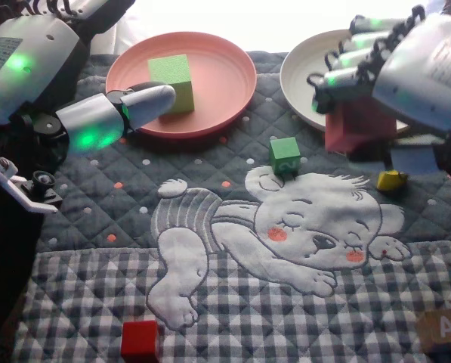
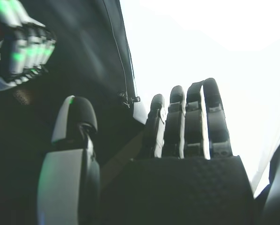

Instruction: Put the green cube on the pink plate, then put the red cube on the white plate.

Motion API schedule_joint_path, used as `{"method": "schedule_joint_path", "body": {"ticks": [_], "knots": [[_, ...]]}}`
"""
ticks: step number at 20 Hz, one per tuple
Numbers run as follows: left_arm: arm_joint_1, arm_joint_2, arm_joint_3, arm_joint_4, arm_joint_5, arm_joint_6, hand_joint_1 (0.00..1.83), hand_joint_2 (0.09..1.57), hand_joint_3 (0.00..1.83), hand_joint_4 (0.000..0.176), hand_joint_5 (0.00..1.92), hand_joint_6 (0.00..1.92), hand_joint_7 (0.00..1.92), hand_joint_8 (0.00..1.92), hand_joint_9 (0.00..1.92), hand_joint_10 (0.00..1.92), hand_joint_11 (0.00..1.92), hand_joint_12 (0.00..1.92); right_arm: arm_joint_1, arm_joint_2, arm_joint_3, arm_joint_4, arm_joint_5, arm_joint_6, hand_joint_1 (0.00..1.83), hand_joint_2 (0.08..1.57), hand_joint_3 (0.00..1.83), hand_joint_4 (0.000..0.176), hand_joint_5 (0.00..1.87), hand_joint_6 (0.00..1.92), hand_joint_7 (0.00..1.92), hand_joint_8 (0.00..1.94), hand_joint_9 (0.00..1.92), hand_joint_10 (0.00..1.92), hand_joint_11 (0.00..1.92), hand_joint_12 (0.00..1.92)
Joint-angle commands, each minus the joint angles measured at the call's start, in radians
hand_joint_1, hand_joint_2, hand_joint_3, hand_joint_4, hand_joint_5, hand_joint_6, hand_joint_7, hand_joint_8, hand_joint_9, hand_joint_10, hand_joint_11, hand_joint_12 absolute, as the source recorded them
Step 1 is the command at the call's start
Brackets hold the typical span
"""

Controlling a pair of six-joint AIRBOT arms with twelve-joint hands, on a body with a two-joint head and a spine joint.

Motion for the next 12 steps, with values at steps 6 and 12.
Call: {"method": "schedule_joint_path", "body": {"ticks": [6, 12], "knots": [[-0.013, 0.007, -0.013, 0.051, -0.172, -0.003, 0.54, 1.14, 0.0, 0.034, 0.15, 0.0, 0.16, 0.0, 0.11, 0.0, 0.0, 0.62, 0.105, -0.074, 0.143, 0.023, 0.02, -0.004, 1.32, 1.26, 0.0, 0.0, 0.78, 1.09, 0.69, 1.6, 0.54, 1.72, 0.41, 1.92], [-0.017, 0.01, -0.023, 0.081, -0.197, -0.003, 0.61, 1.14, 0.0, 0.025, 0.14, 0.0, 0.18, 0.0, 0.12, 0.01, 0.0, 0.57, 0.184, -0.168, 0.303, 0.023, 0.205, -0.003, 1.19, 1.28, 0.0, 0.0, 0.8, 1.07, 0.58, 1.81, 0.45, 1.92, 0.36, 1.92]]}}
